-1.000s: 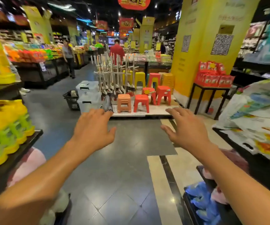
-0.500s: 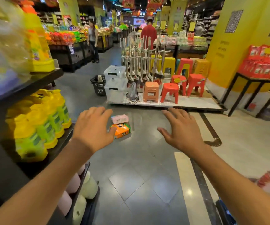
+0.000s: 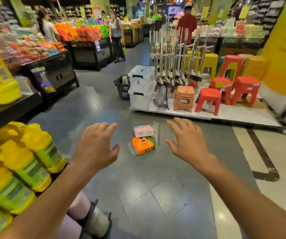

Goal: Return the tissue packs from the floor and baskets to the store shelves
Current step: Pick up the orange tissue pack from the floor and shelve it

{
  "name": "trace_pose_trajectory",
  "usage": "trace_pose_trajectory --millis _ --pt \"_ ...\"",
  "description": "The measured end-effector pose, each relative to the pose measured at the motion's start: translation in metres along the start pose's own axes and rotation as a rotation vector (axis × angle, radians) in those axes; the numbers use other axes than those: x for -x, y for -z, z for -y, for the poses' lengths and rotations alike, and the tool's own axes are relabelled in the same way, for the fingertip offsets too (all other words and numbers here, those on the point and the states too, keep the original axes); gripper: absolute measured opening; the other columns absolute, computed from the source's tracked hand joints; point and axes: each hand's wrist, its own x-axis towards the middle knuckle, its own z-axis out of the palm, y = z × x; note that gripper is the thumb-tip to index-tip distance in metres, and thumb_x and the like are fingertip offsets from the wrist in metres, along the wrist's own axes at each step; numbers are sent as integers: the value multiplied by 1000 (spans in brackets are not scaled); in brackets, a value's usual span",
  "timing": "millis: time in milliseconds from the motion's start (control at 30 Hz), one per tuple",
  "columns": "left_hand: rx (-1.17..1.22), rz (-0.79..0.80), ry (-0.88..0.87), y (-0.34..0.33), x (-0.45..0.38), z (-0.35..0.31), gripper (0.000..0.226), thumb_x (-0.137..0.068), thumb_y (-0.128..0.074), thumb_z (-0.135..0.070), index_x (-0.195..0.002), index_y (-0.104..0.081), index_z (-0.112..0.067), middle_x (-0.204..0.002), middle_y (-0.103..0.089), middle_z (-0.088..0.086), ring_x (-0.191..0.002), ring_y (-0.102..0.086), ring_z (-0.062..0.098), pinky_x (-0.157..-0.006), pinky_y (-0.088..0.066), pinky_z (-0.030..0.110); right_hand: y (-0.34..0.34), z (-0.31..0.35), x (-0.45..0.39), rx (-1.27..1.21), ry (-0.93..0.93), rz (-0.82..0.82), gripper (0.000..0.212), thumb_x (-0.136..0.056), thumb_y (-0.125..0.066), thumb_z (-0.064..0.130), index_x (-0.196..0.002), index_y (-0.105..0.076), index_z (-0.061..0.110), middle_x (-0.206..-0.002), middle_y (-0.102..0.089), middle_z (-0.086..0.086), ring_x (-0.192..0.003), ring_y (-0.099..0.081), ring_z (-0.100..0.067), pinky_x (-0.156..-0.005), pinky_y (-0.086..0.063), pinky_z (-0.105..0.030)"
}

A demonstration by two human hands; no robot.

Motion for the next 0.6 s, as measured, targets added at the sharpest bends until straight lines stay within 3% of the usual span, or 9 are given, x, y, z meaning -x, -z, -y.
trace_pose_trajectory --millis 267,600 --pt "-35 78 21 -85 -134 23 62 -73 -77 -40 -128 -63 -12 -111 -68 9 -104 -63 36 -90 -49 43 -71 -42 -145 -51 87 -6 65 -81 -70 43 -140 -53 19 -139 -55 -8 -125 -50 -32 -93 -46 -47" --pt "31 163 14 -220 -342 71 64 -76 -72 -43 -132 -61 -13 -115 -67 9 -109 -61 36 -93 -45 44 -179 -109 -329 -28 37 71 66 -82 -72 42 -141 -51 20 -140 -54 -7 -128 -49 -32 -94 -47 -48"
